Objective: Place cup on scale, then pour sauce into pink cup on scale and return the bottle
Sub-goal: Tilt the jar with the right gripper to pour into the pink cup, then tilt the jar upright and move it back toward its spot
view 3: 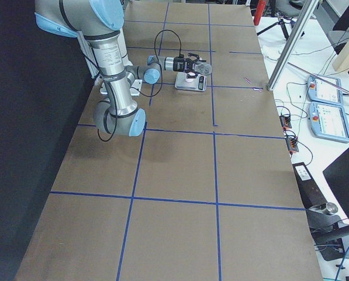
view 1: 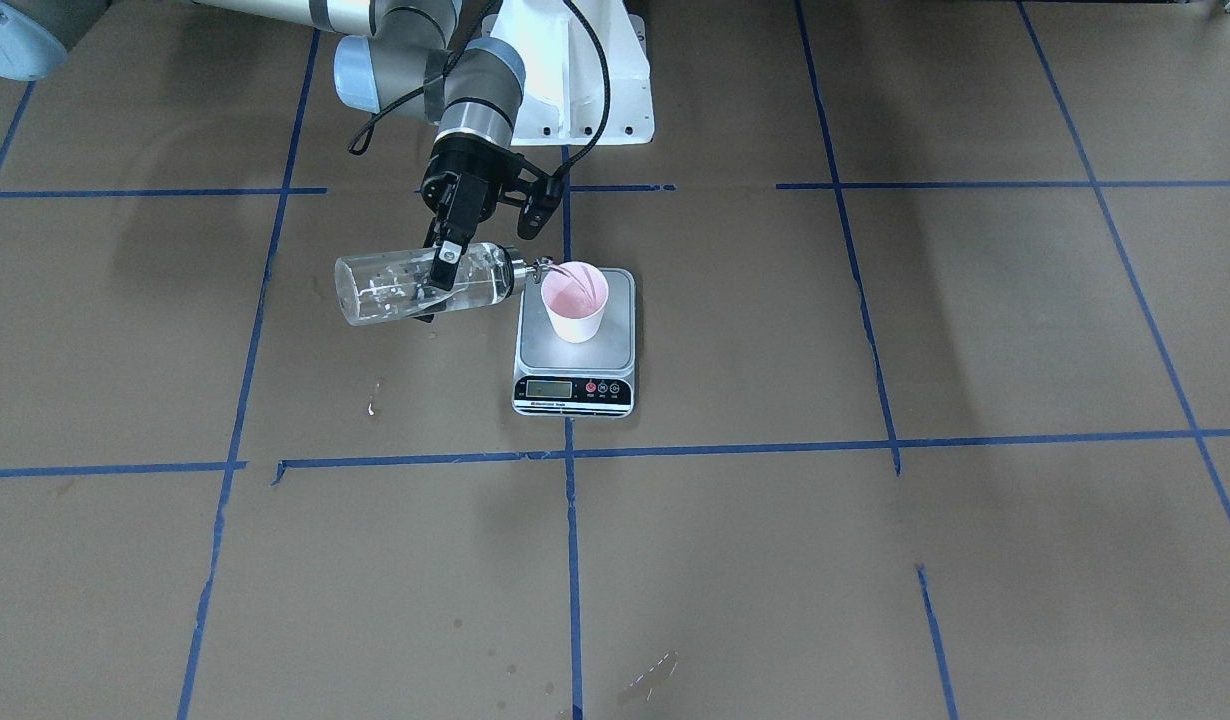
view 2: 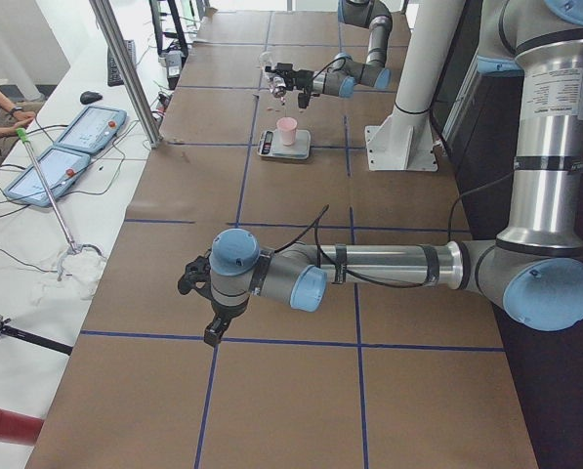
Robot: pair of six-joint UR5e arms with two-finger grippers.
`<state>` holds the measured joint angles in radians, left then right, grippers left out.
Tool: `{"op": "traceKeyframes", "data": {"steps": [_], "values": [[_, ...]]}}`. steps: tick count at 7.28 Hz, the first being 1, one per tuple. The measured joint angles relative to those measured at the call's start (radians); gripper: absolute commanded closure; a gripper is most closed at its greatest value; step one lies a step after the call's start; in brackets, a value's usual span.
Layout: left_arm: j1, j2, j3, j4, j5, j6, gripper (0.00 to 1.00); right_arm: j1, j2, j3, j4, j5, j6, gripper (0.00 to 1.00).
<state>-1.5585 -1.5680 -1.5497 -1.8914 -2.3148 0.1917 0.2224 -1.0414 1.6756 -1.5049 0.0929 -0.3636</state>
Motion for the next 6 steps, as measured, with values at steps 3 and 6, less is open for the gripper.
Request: {"op": "traceKeyframes", "data": {"steps": [3, 6], "values": [[-0.001, 0.0, -0.008, 0.0, 0.0, 0.0, 0.0, 0.0, -0.028, -0.008, 0.127, 0.011, 0.083, 1.0], [-0.002, 0.003, -0.018, 0.0, 0.0, 0.0, 0.0, 0.0, -0.038, -0.003, 0.15, 0.051, 0.265, 1.0]]}}
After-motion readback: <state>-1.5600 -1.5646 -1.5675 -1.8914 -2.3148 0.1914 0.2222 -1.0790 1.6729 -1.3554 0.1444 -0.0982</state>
